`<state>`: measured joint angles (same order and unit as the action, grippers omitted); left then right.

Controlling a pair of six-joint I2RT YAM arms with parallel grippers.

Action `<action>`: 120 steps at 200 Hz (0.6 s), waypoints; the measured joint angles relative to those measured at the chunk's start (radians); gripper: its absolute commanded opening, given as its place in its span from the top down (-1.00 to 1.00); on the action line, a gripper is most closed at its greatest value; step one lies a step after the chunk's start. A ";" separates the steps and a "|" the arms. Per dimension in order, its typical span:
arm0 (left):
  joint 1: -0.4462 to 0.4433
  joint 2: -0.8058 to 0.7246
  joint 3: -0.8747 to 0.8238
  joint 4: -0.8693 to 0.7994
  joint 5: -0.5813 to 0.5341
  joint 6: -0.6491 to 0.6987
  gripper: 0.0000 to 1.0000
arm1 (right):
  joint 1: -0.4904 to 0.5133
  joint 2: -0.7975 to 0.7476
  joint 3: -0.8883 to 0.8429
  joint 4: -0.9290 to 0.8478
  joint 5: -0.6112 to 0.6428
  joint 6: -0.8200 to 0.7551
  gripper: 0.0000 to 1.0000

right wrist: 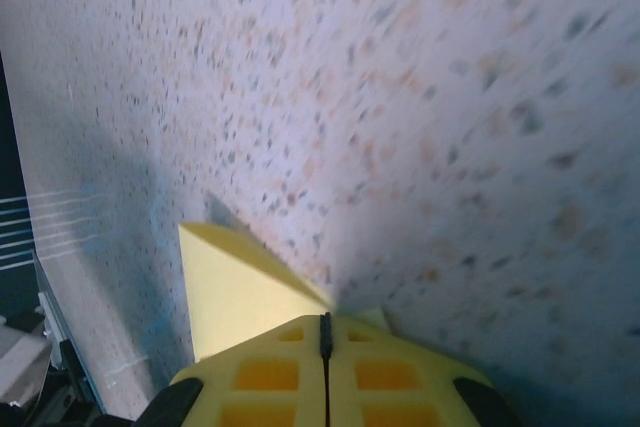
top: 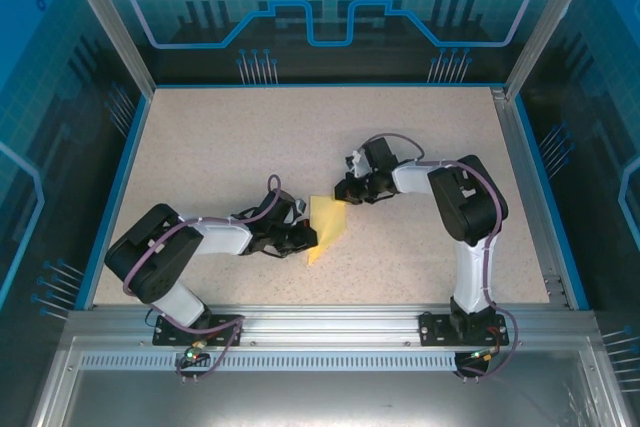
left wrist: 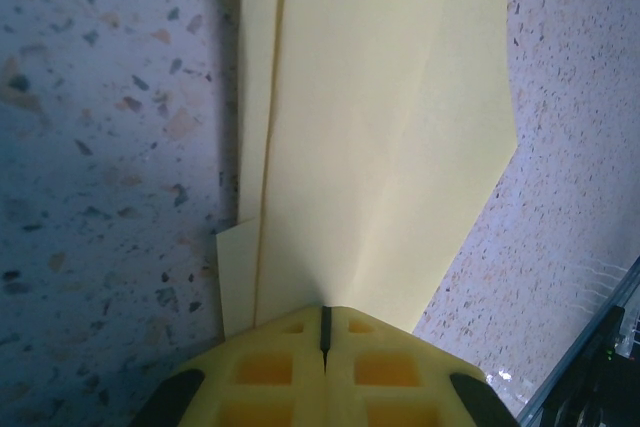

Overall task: Fold a paper plane with a square sheet of paper (pick it up from the middle)
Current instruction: Fourth fold the wing at the center of the table.

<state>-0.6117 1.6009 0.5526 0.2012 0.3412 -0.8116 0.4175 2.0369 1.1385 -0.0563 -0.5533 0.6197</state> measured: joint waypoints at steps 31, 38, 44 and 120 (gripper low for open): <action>0.000 0.000 0.000 0.000 0.000 0.002 0.98 | -0.006 0.010 0.021 -0.024 -0.011 0.000 0.83; 0.000 0.000 0.000 0.000 0.001 0.002 0.98 | -0.007 0.010 0.024 -0.023 -0.006 -0.001 0.82; 0.000 0.000 0.000 0.000 0.002 0.002 0.98 | -0.010 0.010 0.028 -0.023 0.001 -0.004 0.82; 0.000 0.000 0.000 0.000 0.003 0.003 0.97 | -0.043 -0.107 0.050 -0.048 0.052 -0.056 0.83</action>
<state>-0.6117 1.6009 0.5526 0.2012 0.3443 -0.8089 0.3748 1.9297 1.1889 -0.1047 -0.5011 0.5636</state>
